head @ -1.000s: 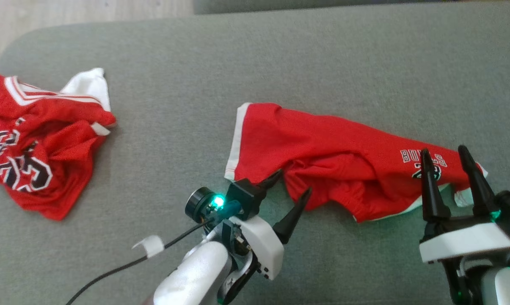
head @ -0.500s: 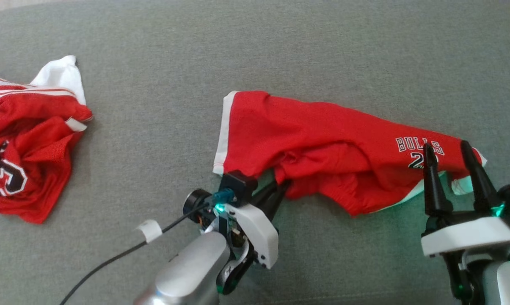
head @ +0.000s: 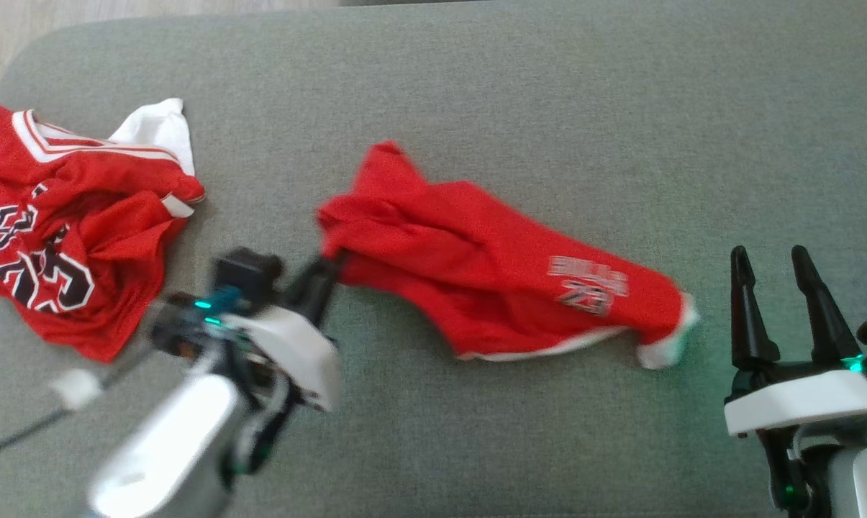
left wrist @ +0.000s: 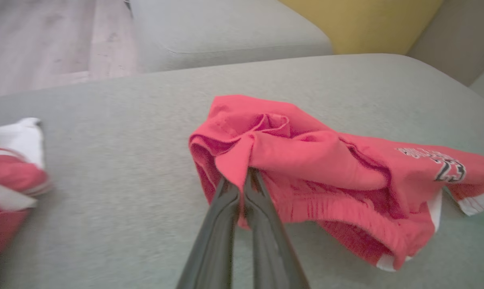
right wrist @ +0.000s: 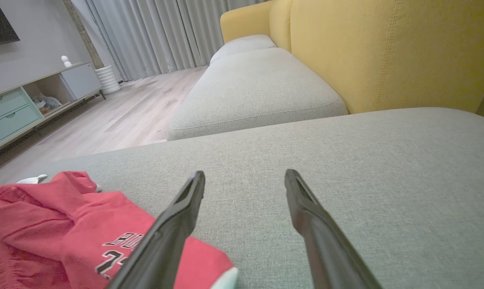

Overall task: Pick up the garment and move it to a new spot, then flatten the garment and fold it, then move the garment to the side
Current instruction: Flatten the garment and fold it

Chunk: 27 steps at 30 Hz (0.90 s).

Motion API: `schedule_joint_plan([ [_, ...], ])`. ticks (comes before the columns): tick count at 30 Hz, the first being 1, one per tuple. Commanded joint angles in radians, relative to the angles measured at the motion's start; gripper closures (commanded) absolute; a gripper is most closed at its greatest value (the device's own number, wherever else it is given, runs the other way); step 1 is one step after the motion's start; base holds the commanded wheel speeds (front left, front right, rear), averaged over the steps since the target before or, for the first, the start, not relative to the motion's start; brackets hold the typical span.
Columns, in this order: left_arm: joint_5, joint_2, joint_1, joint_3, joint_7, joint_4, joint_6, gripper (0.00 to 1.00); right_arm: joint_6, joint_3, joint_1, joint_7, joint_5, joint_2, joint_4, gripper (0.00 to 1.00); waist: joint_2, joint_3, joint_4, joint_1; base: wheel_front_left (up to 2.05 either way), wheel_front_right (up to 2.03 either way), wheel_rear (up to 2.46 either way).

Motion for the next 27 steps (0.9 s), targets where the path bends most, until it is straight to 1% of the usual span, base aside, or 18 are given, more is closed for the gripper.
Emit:
schedule_joint_plan([
  [1,-0.004,0.049,-0.035,0.065,0.012,-0.063,0.017,1.0,-0.001,0.023,-0.006,-0.005,0.01,-0.006,-0.028,0.0,0.0,-0.002,0.003,0.0001,0.0,0.0,0.0],
  [4,-0.018,0.11,-0.054,0.114,0.041,-0.096,0.03,1.0,-0.001,0.031,-0.013,-0.002,0.013,-0.006,-0.025,0.0,0.0,-0.003,0.004,0.0001,0.0,0.0,0.0],
  [6,-0.036,0.119,-0.072,0.136,0.042,-0.073,0.022,1.0,-0.001,0.036,-0.019,-0.001,0.013,-0.006,-0.021,0.0,0.0,-0.003,0.001,0.0001,0.0,0.0,0.0],
  [8,-0.053,0.111,-0.078,0.146,0.028,-0.022,0.01,1.0,-0.001,0.045,-0.024,0.0,0.015,-0.006,-0.016,0.0,0.0,-0.004,-0.008,0.0001,0.0,0.0,0.0],
  [11,-0.089,0.071,-0.067,0.149,-0.007,0.073,-0.015,1.0,-0.001,0.054,-0.029,0.0,0.017,-0.006,-0.012,0.0,0.0,-0.008,-0.024,0.0001,0.0,0.0,0.0],
  [12,-0.102,0.055,-0.058,0.148,-0.019,0.103,-0.023,0.96,-0.001,0.056,-0.029,0.0,0.018,-0.006,-0.011,0.0,0.0,-0.01,-0.028,0.0001,0.0,0.0,0.0],
  [13,-0.11,0.041,-0.049,0.147,-0.033,0.128,-0.028,0.71,-0.001,0.057,-0.029,0.001,0.018,-0.006,-0.01,0.0,0.0,-0.013,-0.031,0.0001,0.0,0.0,0.0],
  [14,-0.115,0.026,-0.041,0.149,-0.054,0.149,-0.029,0.23,-0.001,0.057,-0.028,0.001,0.017,-0.006,-0.01,0.0,0.0,-0.016,-0.033,0.0001,0.0,0.0,0.0],
  [15,-0.12,0.012,-0.032,0.153,-0.078,0.166,-0.029,0.0,-0.001,0.056,-0.027,0.002,0.017,-0.006,-0.011,0.0,0.0,-0.018,-0.034,0.0001,0.0,0.0,0.0],
  [17,-0.124,-0.012,-0.008,0.163,-0.13,0.19,-0.017,0.0,-0.001,0.057,-0.024,0.002,0.015,-0.006,-0.013,0.0,0.0,-0.026,-0.034,0.0001,0.0,0.0,0.0],
  [18,-0.123,-0.023,0.005,0.173,-0.164,0.198,-0.003,0.0,-0.001,0.057,-0.022,0.002,0.014,-0.006,-0.015,0.0,0.0,-0.031,-0.032,0.0001,0.0,0.0,0.0],
  [19,-0.112,-0.039,0.037,0.183,-0.223,0.209,0.023,0.0,-0.001,0.061,-0.018,0.005,0.012,-0.006,-0.02,0.0,0.0,-0.041,-0.028,0.0001,0.0,0.0,0.0],
  [20,-0.111,-0.047,0.055,0.188,-0.25,0.212,0.034,0.0,-0.001,0.063,-0.016,0.007,0.011,-0.006,-0.022,0.0,0.0,-0.047,-0.026,0.0001,0.0,0.0,0.0],
  [21,-0.111,-0.047,0.055,0.188,-0.25,0.212,0.034,0.0,-0.001,0.063,-0.016,0.007,0.011,-0.006,-0.022,0.0,0.0,-0.047,-0.026,0.0001,0.0,0.0,0.0],
  [22,-0.106,-0.051,0.073,0.194,-0.278,0.215,0.047,0.0,-0.001,0.065,-0.015,0.009,0.009,-0.006,-0.023,0.0,0.0,-0.053,-0.024,0.0001,0.0,0.0,0.0],
  [25,-0.086,-0.056,0.129,0.213,-0.363,0.21,0.095,0.0,-0.001,0.071,-0.014,0.018,-0.002,-0.006,-0.027,0.0,0.0,-0.071,-0.019,0.0001,0.0,0.0,0.0],
  [27,-0.053,-0.047,0.156,0.222,-0.416,0.198,0.131,0.0,-0.001,0.077,-0.014,0.024,-0.01,-0.006,-0.033,0.0,0.0,-0.08,-0.017,0.0001,0.0,0.0,0.0],
])
